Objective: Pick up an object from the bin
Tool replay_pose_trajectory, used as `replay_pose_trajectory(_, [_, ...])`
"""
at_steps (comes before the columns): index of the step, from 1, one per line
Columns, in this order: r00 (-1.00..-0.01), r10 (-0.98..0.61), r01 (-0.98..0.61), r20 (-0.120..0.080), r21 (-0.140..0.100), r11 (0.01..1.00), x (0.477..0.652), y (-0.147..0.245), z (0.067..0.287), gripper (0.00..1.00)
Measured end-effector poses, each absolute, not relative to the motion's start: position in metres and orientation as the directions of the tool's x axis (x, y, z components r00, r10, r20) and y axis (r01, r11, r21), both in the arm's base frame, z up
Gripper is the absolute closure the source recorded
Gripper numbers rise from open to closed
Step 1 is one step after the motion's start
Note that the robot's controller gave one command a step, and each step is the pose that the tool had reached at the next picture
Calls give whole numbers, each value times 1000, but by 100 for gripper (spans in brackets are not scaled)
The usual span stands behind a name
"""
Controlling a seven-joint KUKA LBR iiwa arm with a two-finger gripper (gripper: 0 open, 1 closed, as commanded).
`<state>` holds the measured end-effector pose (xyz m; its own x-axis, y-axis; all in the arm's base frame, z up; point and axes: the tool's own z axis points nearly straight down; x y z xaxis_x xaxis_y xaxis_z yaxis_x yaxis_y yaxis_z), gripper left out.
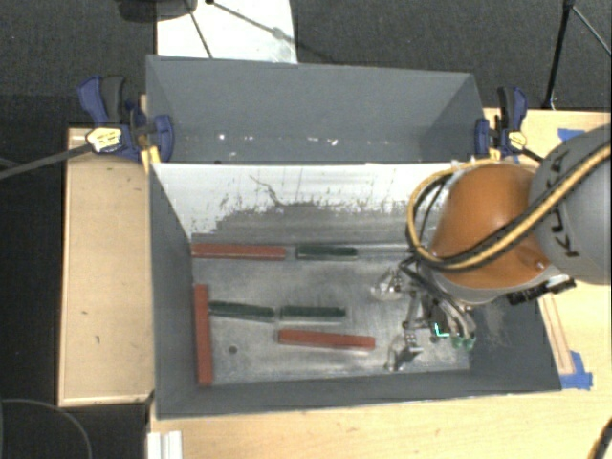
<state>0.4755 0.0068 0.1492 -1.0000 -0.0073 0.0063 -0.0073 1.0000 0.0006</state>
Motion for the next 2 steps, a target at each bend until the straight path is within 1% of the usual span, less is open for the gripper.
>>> replay_pose_trajectory(1, [-1000,-7,-7,-2,1,1000,477,7,153,0])
replay_pose_trajectory(2, [-998,57,57,-9,3,998,503,52,76,100])
